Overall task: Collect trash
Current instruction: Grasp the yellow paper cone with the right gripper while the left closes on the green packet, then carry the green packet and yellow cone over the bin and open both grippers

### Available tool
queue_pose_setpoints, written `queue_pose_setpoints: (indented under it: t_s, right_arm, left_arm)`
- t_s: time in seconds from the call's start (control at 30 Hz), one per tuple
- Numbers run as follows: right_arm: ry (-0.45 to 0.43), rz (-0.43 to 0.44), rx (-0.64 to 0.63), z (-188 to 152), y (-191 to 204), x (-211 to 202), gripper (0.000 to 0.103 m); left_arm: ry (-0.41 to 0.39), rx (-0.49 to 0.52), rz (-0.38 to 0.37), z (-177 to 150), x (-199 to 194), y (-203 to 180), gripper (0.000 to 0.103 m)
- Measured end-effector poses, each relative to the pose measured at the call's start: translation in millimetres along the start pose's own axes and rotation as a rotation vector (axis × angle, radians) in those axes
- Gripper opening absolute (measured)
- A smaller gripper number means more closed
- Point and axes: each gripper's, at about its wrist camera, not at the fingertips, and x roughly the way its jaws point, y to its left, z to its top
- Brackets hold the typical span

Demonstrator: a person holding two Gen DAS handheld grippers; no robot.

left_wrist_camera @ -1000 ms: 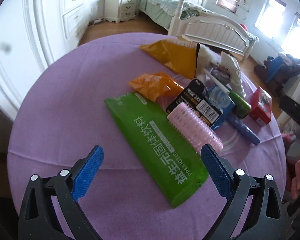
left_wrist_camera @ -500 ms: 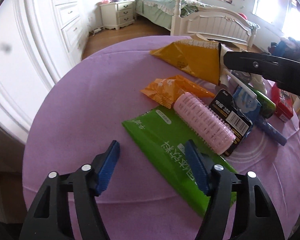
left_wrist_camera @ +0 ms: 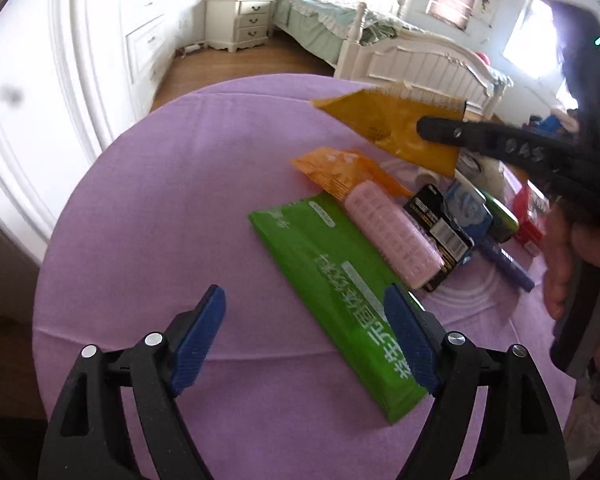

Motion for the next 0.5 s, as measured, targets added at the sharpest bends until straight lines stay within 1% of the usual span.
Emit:
queue_pose_setpoints:
  t_s: [0.03, 0.13, 0.2, 0.23, 0.27, 0.3, 0.33, 0.37, 0.4, 0.43, 0.47, 0.5]
  right_arm:
    - [-0.016, 0.001, 0.013, -5, 0, -8, 0.002]
    - [-0.05, -0.003, 0.038, -23, 1, -31, 0.002]
    - [-0.072, -0.004, 0.065, -33, -1, -44, 0.002]
    - [-0.079, -0.001, 0.08, -38, -2, -50, 0.002]
    - [-0.089, -0.001, 0.095, -43, -4, -56, 0.002]
    - [-0.097, -0.007, 0.102, -46, -7, -60, 0.002]
    - [-0.103, -0.015, 0.104, -49, -8, -64, 0.002]
    - [-0.109, -0.028, 0.102, -54, -8, -67, 0.002]
    - [-0.113, -0.037, 0.103, -55, -10, -68, 0.002]
    - [-0.119, -0.047, 0.104, -58, -12, -70, 0.002]
    - [-0.124, -0.056, 0.103, -61, -12, -72, 0.002]
    - [-0.129, -0.059, 0.107, -64, -14, -75, 0.002]
  left_arm:
    - [0.007, 0.006, 0.014, 0, 4, -6, 0.082]
    - [0.011, 0.05, 0.092, -2, 11, -31, 0.083]
    - [0.013, 0.065, 0.123, -2, 14, -40, 0.083]
    - [0.009, 0.067, 0.122, -2, 13, -41, 0.082]
    - [-0.001, 0.063, 0.124, -1, 12, -42, 0.073]
    - [-0.015, 0.058, 0.128, -3, 9, -41, 0.052]
    - [-0.028, 0.051, 0.135, -3, 8, -40, 0.041]
    - [-0.029, 0.038, 0.124, -3, 8, -37, 0.037]
    - [-0.034, 0.024, 0.107, -4, 6, -33, 0.025]
    - [-0.04, 0.002, 0.053, -4, 5, -28, 0.013]
    - [-0.045, -0.036, -0.02, -6, 2, -22, 0.007]
    - [-0.046, -0.085, -0.076, -8, 1, -15, 0.002]
